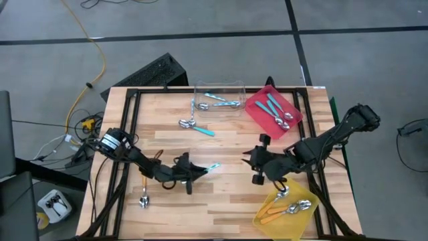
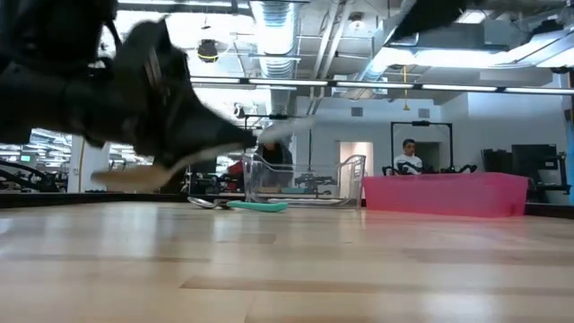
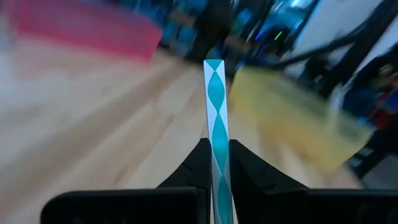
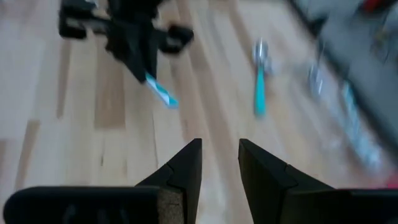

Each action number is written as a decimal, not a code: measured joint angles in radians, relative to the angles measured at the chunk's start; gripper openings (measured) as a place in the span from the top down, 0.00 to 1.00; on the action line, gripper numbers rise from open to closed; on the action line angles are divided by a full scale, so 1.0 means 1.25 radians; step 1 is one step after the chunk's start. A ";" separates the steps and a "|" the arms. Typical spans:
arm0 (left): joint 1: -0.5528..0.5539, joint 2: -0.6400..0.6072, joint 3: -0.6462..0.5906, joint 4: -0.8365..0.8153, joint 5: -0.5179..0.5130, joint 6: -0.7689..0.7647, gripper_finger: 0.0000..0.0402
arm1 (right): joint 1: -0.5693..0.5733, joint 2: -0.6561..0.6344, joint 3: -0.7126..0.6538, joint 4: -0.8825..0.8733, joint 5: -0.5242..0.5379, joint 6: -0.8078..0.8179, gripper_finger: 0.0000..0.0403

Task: Sort silverware by color (type)
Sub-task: Put the white-blue spoon into the transparent bin

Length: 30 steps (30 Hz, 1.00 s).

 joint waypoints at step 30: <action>0.003 -0.126 0.054 0.156 0.372 0.262 0.96 | 0.035 0.019 -0.142 0.382 -0.050 -0.296 0.68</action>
